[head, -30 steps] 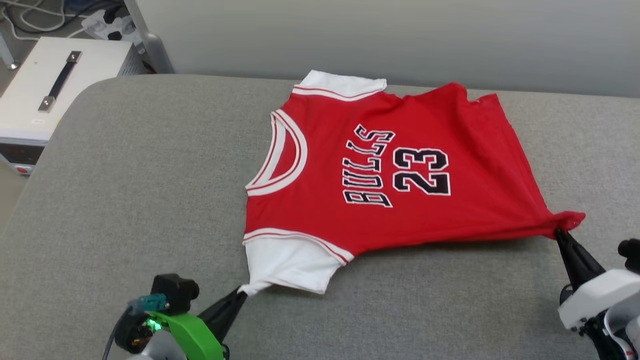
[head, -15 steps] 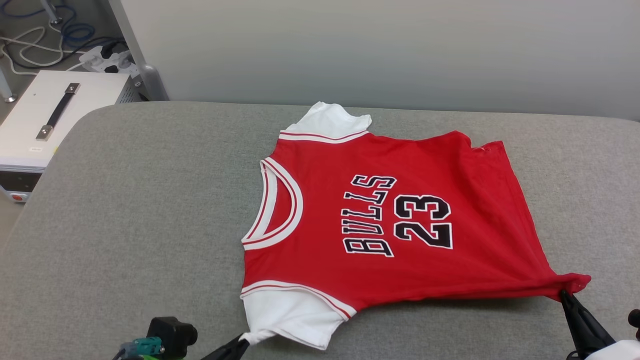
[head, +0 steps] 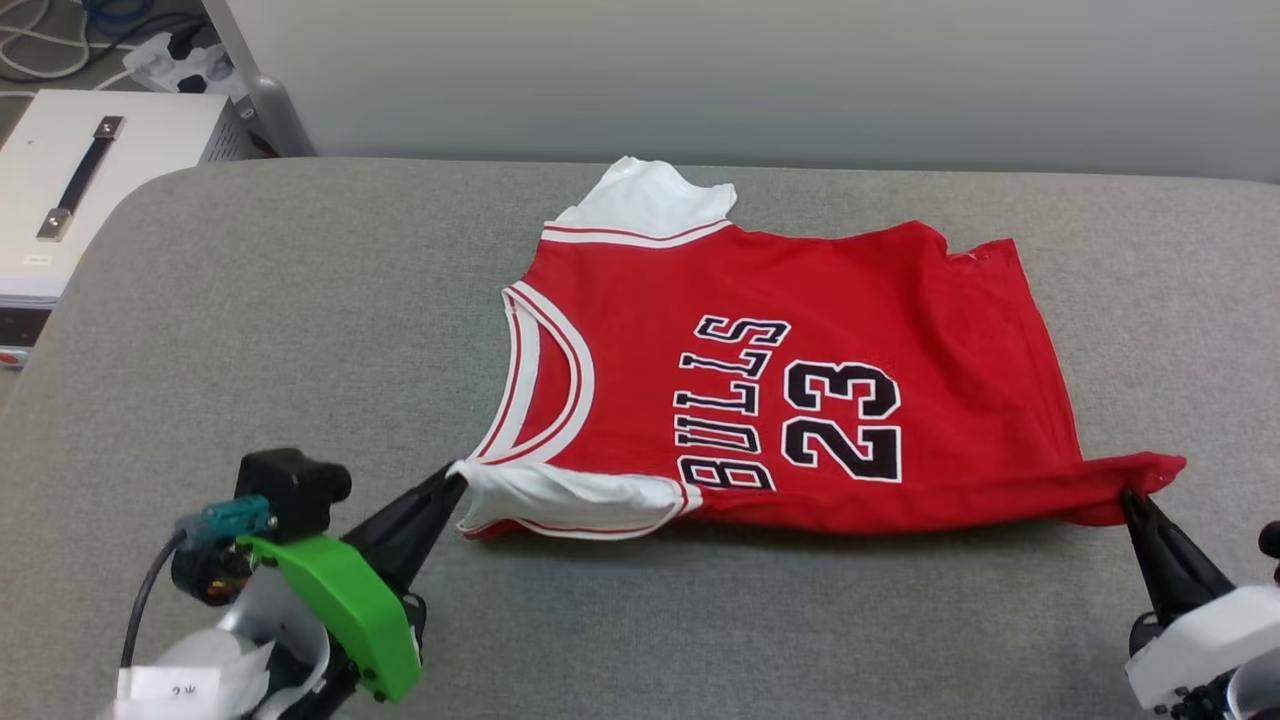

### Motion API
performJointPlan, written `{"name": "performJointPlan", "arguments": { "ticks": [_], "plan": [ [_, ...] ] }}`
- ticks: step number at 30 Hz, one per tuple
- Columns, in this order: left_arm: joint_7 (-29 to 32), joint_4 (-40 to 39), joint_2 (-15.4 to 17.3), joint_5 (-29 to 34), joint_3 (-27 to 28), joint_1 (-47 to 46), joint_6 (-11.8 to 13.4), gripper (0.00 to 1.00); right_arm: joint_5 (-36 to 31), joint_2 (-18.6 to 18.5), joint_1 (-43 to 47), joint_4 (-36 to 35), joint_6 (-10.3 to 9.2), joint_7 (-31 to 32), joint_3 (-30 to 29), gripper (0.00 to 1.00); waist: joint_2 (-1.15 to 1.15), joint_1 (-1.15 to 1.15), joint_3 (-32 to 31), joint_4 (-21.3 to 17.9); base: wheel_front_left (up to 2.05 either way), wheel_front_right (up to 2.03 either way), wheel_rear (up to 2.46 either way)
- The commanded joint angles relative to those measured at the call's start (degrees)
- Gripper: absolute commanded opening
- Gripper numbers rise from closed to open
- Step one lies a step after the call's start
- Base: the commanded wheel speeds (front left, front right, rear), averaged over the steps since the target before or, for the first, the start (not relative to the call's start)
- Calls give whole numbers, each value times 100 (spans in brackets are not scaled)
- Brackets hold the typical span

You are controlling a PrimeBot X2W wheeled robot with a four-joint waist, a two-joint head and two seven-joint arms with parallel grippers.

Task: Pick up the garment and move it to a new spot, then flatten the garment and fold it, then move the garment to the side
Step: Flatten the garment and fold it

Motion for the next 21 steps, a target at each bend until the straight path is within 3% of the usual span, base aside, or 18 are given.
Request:
{"name": "performJointPlan", "arguments": {
  "ticks": [1,9,21],
  "plan": [
    [84,95,-45,51,13,-231,4,0,-92,32,-194,-17,-10,129,-16,0,0,0,167,-63,0,0,0],
    [513,903,-240,95,-68,-1263,-185,0,-318,98,-1054,355,-10,762,109,0,0,0,734,-181,0,0,0],
    [653,2197,-516,257,-316,-2286,-407,0,-537,183,-1859,1037,-10,1036,258,0,0,0,1192,-262,0,0,0]
  ]
}}
